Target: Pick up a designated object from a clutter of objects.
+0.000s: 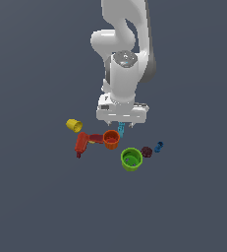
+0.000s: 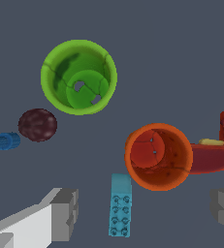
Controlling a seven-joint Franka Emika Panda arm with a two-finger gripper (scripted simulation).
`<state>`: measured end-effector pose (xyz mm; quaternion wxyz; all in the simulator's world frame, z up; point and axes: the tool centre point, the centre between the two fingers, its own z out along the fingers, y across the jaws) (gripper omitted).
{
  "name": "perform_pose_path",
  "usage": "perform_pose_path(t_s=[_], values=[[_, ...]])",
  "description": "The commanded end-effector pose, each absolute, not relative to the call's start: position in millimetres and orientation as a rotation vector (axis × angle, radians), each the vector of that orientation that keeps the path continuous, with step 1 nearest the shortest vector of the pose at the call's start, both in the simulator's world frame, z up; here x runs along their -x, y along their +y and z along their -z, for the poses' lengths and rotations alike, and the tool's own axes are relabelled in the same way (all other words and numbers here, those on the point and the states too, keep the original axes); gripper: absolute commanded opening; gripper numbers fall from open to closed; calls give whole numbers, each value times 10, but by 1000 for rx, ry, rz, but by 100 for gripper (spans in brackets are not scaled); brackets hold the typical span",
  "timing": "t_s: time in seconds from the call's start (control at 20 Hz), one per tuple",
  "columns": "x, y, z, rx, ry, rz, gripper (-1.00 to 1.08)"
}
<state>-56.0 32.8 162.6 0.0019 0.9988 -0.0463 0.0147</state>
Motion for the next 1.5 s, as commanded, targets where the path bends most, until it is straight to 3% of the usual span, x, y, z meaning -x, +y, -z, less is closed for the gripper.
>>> perform_pose_path(t_s=[0.0,0.65,1.45], values=[[722,364,-1406,-3133,-169,-37,100],[1347,461,-782,-3132,-244,-4,100],[1424,469,-570,-3132,-251,1,100]])
